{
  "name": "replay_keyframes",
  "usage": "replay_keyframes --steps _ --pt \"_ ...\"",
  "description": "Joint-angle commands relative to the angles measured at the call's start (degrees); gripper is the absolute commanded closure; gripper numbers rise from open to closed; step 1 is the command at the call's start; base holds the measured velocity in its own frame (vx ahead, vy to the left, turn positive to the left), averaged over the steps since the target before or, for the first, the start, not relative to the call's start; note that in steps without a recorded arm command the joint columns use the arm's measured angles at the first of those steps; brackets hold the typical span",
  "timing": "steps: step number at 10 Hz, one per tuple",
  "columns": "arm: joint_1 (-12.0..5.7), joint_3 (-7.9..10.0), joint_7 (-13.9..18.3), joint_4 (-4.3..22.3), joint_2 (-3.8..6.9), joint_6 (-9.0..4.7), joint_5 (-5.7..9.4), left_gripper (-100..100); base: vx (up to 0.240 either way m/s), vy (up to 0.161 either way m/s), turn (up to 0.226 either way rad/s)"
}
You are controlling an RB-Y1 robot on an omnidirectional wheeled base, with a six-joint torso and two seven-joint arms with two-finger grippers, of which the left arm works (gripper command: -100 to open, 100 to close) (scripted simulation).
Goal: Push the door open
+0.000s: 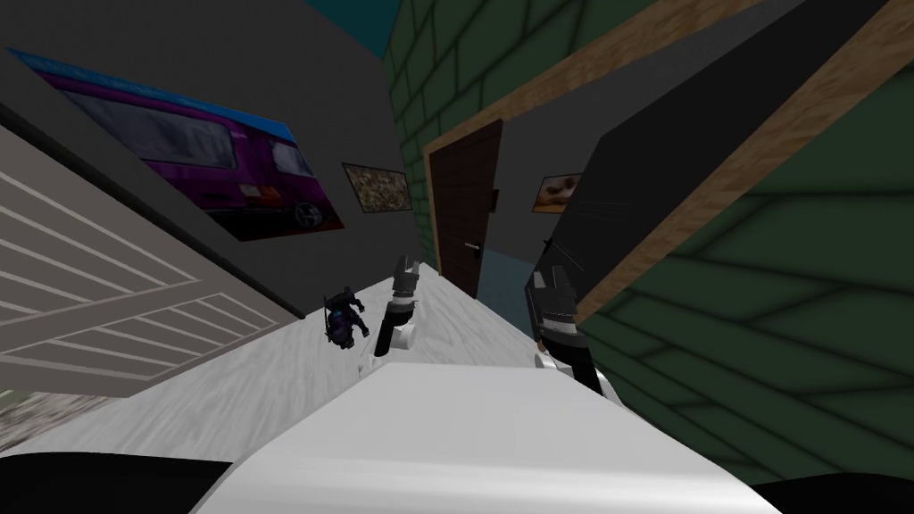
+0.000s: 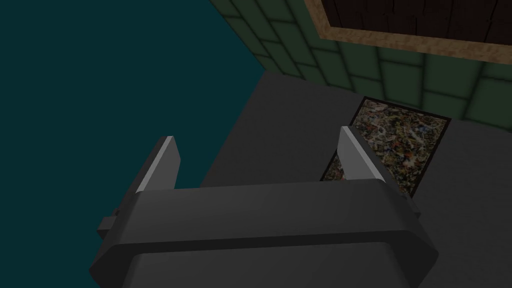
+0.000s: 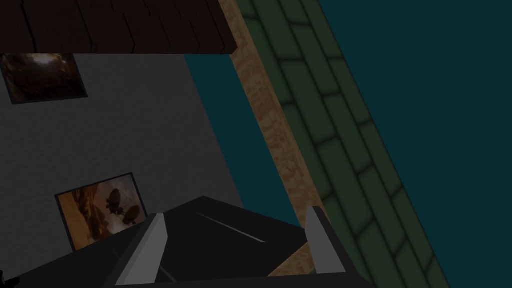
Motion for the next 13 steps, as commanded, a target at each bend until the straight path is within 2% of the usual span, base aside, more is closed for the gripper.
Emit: replay_keyframes --steps 1,13 --pt "-1.16 -0.39 0.03 2.13 0.04 0.12 0.10 -100 0.084 0.017 -0.065" --pt "-11.88 -2.57 0.82 21.08 0.53 1.17 1.46 -100 0.096 0.029 -0.068"
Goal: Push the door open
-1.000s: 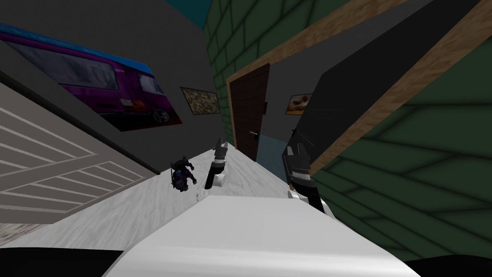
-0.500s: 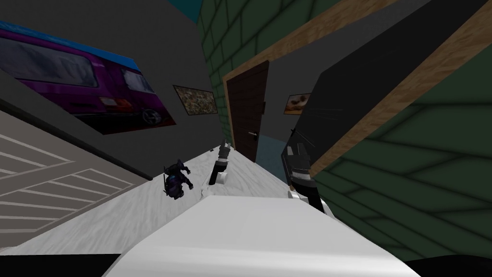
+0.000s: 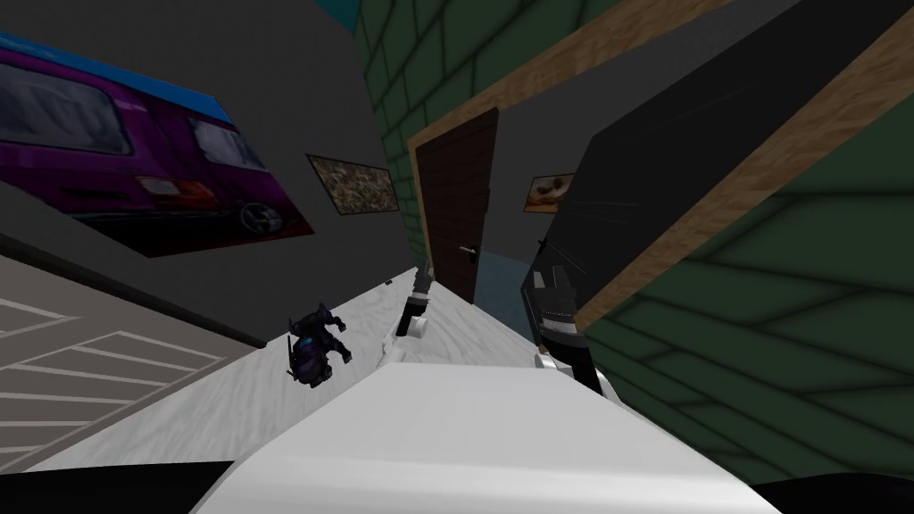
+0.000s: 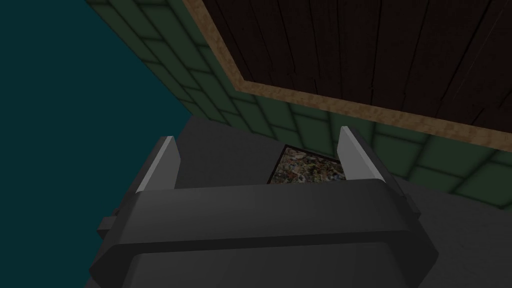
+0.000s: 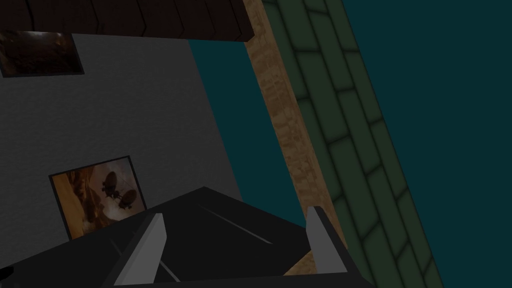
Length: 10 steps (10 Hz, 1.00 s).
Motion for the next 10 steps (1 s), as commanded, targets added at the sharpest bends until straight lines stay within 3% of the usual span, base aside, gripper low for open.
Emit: replay_keyframes --steps 1,10 --pt "-1.51 -0.31 0.17 2.86 0.05 0.04 0.21 -100 0.092 0.038 -0.073" --pt "-10.03 -2.04 0.80 17.94 -0.24 0.87 1.29 -100 0.092 0.037 -0.075"
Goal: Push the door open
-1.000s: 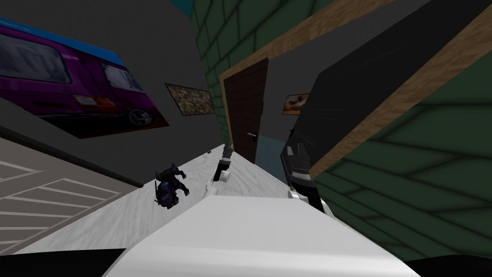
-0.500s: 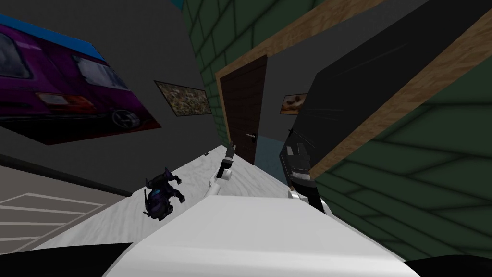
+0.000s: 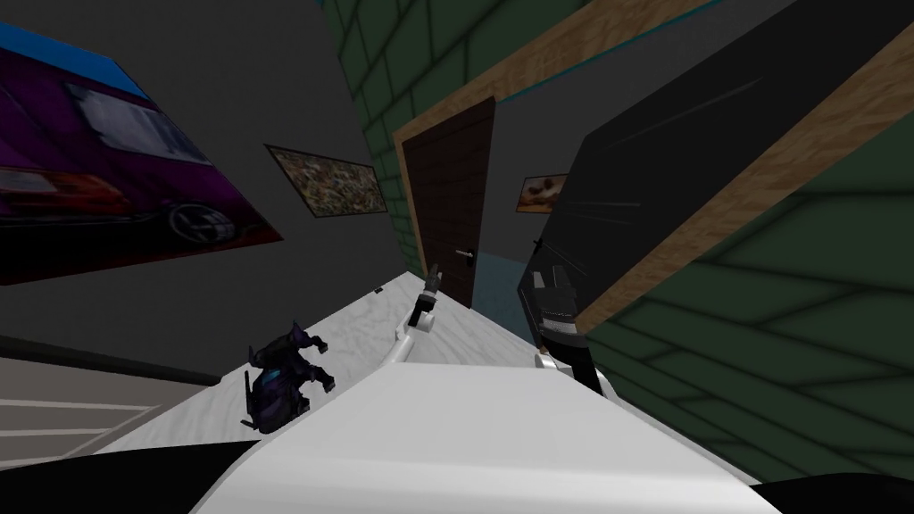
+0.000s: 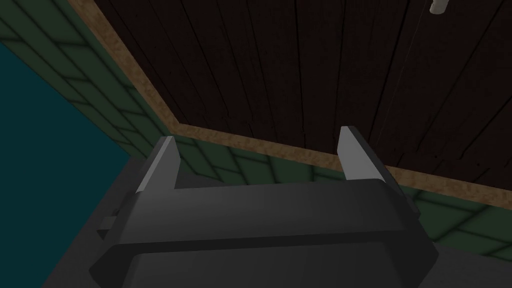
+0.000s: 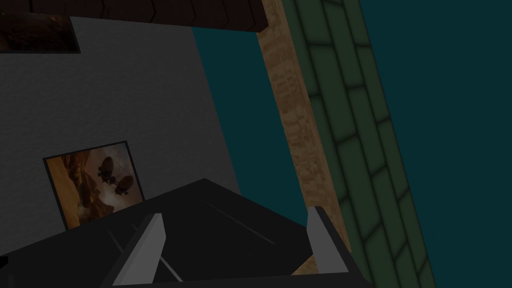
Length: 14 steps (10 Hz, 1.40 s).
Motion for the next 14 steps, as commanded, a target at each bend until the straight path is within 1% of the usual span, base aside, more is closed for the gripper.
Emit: replay_keyframes --steps 1,5,6,14 --pt "-1.45 -0.31 0.12 2.35 -0.03 0.42 0.21 -100 0.105 0.046 -0.076" --pt "-5.13 -1.06 0.39 8.68 -0.40 0.78 0.67 -100 0.091 0.042 -0.067" --pt "-5.13 -1.06 0.39 8.85 -0.40 0.78 0.67 -100 0.058 0.031 -0.029" --pt "-12.07 -2.47 0.90 21.10 -1.40 1.46 1.55 -100 0.080 0.040 -0.065"
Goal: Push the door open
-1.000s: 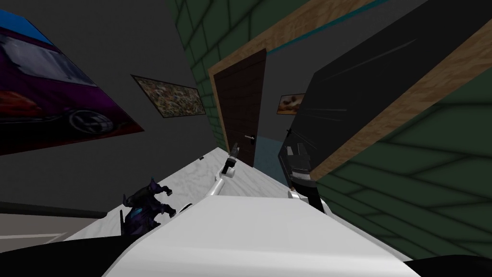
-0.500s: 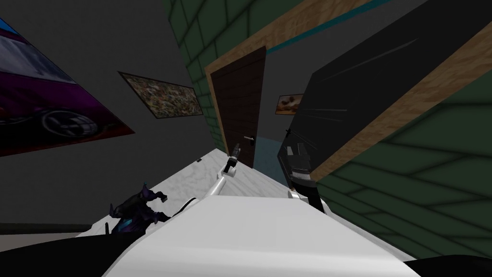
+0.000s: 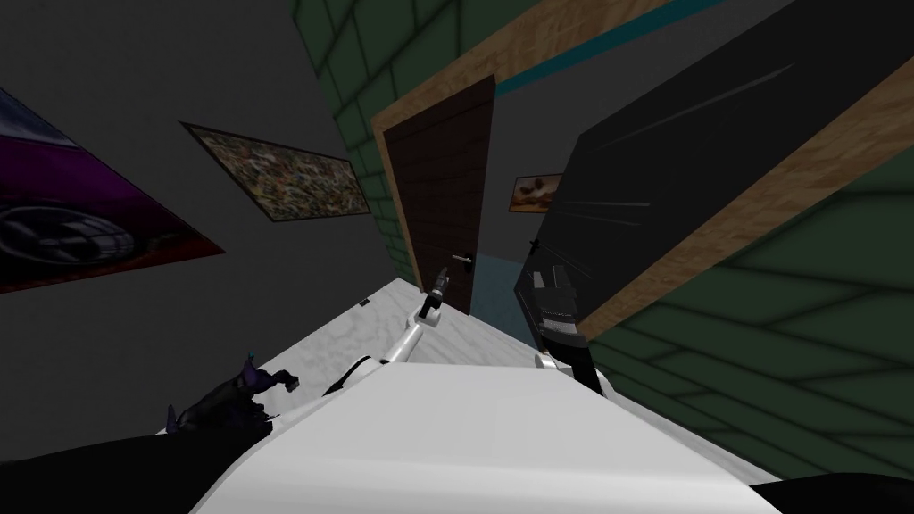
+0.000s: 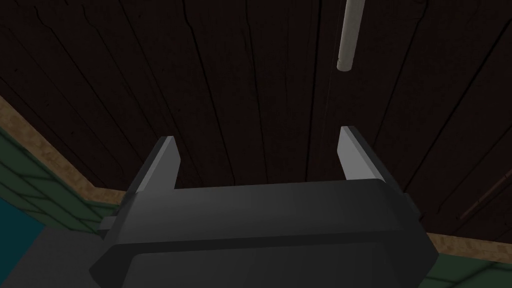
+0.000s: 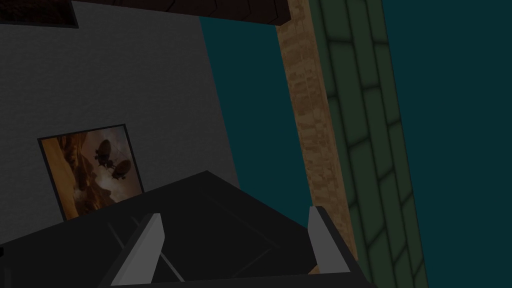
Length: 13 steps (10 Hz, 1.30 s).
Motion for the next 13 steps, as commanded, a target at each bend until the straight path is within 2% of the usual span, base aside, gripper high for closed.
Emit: replay_keyframes --steps 1,5,13 --pt "-1.21 -0.26 -0.08 2.31 -0.50 0.13 0.12 -100 0.095 0.053 -0.057" --pt "-4.33 -0.89 0.15 7.82 -1.16 0.43 0.51 -100 0.083 0.045 -0.060" --pt "-9.39 -1.92 0.52 16.75 -2.67 0.92 1.15 -100 0.072 0.044 -0.050"
